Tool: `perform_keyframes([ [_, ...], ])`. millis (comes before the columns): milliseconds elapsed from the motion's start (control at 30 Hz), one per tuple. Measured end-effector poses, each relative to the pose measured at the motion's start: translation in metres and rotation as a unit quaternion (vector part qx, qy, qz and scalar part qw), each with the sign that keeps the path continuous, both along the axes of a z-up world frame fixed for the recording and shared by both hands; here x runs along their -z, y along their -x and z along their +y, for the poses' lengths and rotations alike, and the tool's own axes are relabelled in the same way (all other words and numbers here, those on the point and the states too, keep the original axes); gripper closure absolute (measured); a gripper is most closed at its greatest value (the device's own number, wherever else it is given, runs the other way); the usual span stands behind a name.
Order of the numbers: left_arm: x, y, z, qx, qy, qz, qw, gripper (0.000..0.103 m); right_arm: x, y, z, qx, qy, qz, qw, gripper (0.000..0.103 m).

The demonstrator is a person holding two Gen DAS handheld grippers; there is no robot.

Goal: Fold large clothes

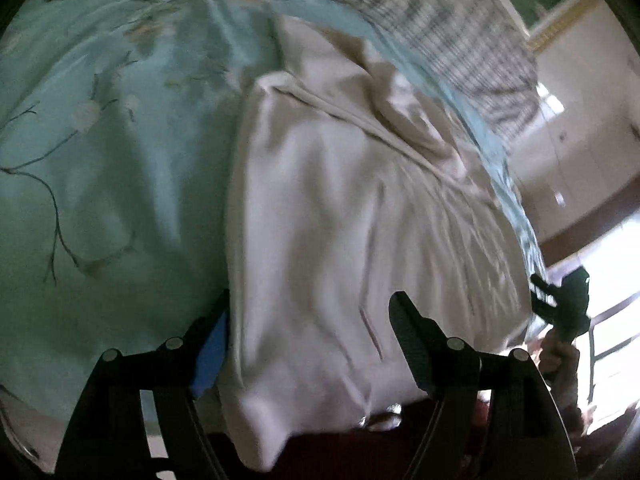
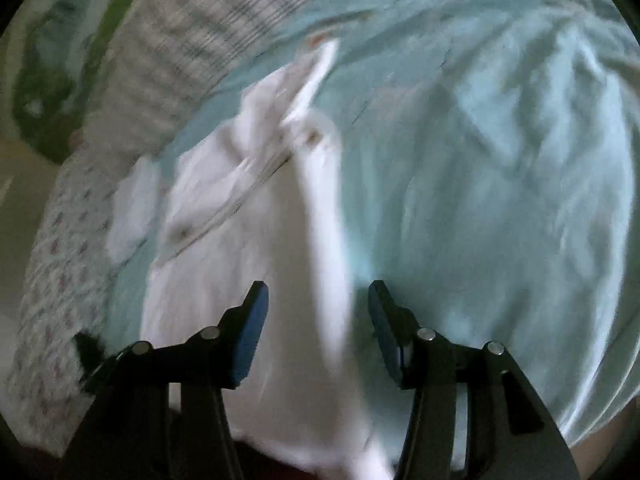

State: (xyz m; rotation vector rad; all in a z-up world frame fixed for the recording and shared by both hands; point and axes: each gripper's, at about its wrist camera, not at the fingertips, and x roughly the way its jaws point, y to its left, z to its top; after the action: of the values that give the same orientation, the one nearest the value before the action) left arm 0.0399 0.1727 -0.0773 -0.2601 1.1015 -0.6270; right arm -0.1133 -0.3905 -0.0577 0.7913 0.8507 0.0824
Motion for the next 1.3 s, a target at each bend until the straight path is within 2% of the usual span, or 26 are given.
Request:
perform_keyframes([
  [100, -0.001, 0.012, -0.001, 0.013, -0.001, -0.013, 0.9998, 0.028, 0.001, 0.019, 0.018, -0.049, -0.036, -0.031, 0.998, 0.048],
  [233, 0.001, 0.008, 0.001, 0.014, 0.019, -0.006, 0.9997, 0.029, 0.001, 0.029, 0.02, -0.056, -0.063, -0.067, 0.994, 0.048],
  [267, 0.003, 0.008, 0.003, 0.01, 0.018, -0.007, 0.9998, 0.033, 0.001, 0.029, 0.018, -0.055, -0.074, -0.074, 0.993, 0.048],
  [300, 0.005, 0.004, 0.005, 0.004, 0.019, -0.002, 0.9998, 0.039, 0.001, 0.029, 0.015, -0.053, -0.075, -0.08, 0.993, 0.048],
  [367, 0.008, 0.0, 0.013, -0.007, 0.042, 0.013, 0.999, 0.041, 0.008, 0.03, 0.01, -0.037, -0.039, -0.051, 0.997, 0.05],
  [400, 0.006, 0.002, 0.016, -0.006, 0.054, 0.012, 0.9985, 0.041, 0.016, 0.029, 0.007, -0.032, -0.035, -0.032, 0.998, 0.054],
  [433, 0.003, 0.004, 0.015, 0.0, 0.055, 0.006, 0.9985, 0.041, 0.018, 0.031, 0.006, -0.031, -0.048, -0.036, 0.998, 0.054],
  [500, -0.002, 0.011, 0.007, 0.024, 0.043, -0.009, 0.9987, 0.041, 0.015, 0.033, 0.012, -0.057, -0.069, -0.055, 0.994, 0.054],
  [567, 0.003, 0.013, -0.001, 0.045, 0.029, -0.002, 0.9986, 0.041, 0.007, 0.032, 0.025, -0.085, -0.049, -0.072, 0.993, 0.054],
  [633, 0.009, 0.012, -0.004, 0.047, 0.014, 0.004, 0.9988, 0.043, 0.009, 0.028, 0.028, -0.086, -0.021, -0.058, 0.994, 0.054],
  [667, 0.008, 0.013, -0.003, 0.045, 0.015, 0.0, 0.9989, 0.049, 0.012, 0.026, 0.025, -0.082, -0.015, -0.049, 0.995, 0.055],
  [700, 0.005, 0.014, -0.001, 0.042, 0.016, -0.007, 0.999, 0.062, 0.019, 0.025, 0.02, -0.078, -0.027, -0.043, 0.996, 0.057],
  [767, 0.0, 0.014, 0.003, 0.034, 0.024, -0.015, 0.999, 0.074, 0.02, 0.028, 0.019, -0.088, -0.038, -0.05, 0.994, 0.059],
  [833, 0.001, 0.012, 0.006, 0.028, 0.037, -0.012, 0.9989, 0.074, 0.018, 0.029, 0.026, -0.111, -0.017, -0.046, 0.993, 0.059],
  [900, 0.006, 0.012, 0.005, 0.029, 0.026, -0.006, 0.9992, 0.074, 0.018, 0.025, 0.033, -0.13, 0.007, -0.034, 0.991, 0.06],
  [933, 0.008, 0.012, 0.004, 0.026, 0.02, -0.007, 0.9994, 0.078, 0.017, 0.024, 0.031, -0.129, 0.004, -0.036, 0.991, 0.065],
  [967, 0.007, 0.013, 0.003, 0.023, 0.016, -0.011, 0.9996, 0.084, 0.016, 0.023, 0.03, -0.127, 0.003, -0.035, 0.991, 0.08],
  [1000, 0.005, 0.014, 0.002, 0.022, 0.018, -0.015, 0.9995, 0.087, 0.014, 0.022, 0.028, -0.126, -0.006, -0.039, 0.991, 0.083],
  [1100, -0.016, 0.017, -0.002, 0.017, 0.036, -0.047, 0.9981, 0.09, 0.004, 0.026, 0.023, -0.117, -0.062, -0.092, 0.987, 0.086],
  [1300, -0.055, 0.005, 0.0, -0.015, 0.076, -0.088, 0.9931, 0.091, -0.019, 0.012, 0.017, -0.096, -0.105, -0.15, 0.978, 0.087],
])
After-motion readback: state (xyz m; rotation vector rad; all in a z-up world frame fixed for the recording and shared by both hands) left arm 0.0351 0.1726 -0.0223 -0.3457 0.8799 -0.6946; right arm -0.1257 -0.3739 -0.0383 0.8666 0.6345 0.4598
